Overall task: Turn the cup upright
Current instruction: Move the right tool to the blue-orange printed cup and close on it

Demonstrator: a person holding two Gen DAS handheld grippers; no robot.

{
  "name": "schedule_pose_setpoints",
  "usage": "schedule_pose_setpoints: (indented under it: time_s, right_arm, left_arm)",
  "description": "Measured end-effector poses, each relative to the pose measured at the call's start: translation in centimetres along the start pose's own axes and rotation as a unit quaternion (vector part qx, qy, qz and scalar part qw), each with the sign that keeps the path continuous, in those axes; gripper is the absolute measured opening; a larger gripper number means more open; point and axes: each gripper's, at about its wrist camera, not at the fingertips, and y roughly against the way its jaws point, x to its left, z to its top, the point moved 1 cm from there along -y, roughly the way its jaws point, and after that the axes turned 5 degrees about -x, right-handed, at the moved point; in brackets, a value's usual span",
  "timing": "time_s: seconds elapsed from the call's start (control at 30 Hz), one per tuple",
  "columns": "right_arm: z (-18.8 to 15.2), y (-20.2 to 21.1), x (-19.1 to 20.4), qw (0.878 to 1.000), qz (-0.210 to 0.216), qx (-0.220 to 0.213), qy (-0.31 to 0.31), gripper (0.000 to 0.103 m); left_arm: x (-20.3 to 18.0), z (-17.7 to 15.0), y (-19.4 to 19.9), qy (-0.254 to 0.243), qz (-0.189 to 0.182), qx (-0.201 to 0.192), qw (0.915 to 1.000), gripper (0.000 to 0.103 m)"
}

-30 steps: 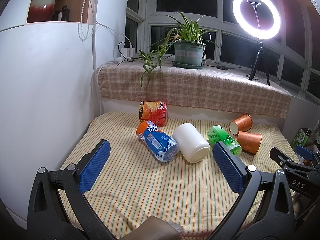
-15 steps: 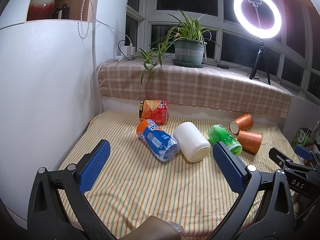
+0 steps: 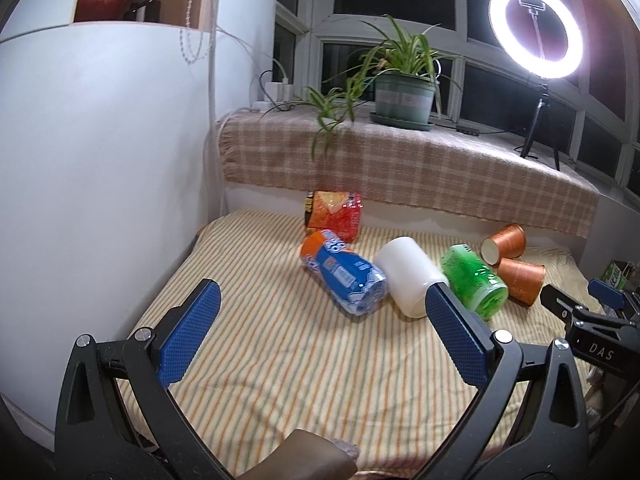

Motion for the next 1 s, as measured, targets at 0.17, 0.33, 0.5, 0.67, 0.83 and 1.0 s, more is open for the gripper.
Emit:
schedule_pose_setpoints:
  time_s: [0.17, 0.33, 0.5, 0.67, 0.83, 1.0]
  right_arm:
    - [0.8, -1.8, 1.4, 0.999, 0.029, 0.015, 0.013, 0.103]
    - [1.6, -4.1, 3.3, 0.997, 0.062, 0.037, 0.035, 0.103]
    - [3.1, -6.4, 5.9, 0.99, 0.11, 0.062, 0.066, 0.103]
    - [4.8, -9.4, 9.5, 0.978, 0.155, 0.098, 0.098, 0.103]
    - [5.3, -12.2, 13.4, 0.965, 0.177, 0.132, 0.145, 0.103]
    - [5.3, -15.4, 16.4, 0.952, 0.187, 0.166, 0.176, 0.1]
  left_arm:
    - [1.6, -0.4, 0.0, 0.004, 0.014, 0.007, 0.9999, 0.103]
    - [3.4, -0.9, -0.1, 0.007, 0.033, 0.018, 0.9993, 0.103]
    - [5.6, -1.6, 0.1, 0.014, 0.054, 0.03, 0.998, 0.103]
    - [7.8, -2.3, 0.5, 0.024, 0.069, 0.037, 0.9966, 0.103]
    - [9.6, -2.8, 0.9, 0.043, 0.08, 0.043, 0.9949, 0.103]
    - [11.2, -3.2, 1.3, 0.054, 0.087, 0.051, 0.9934, 0.103]
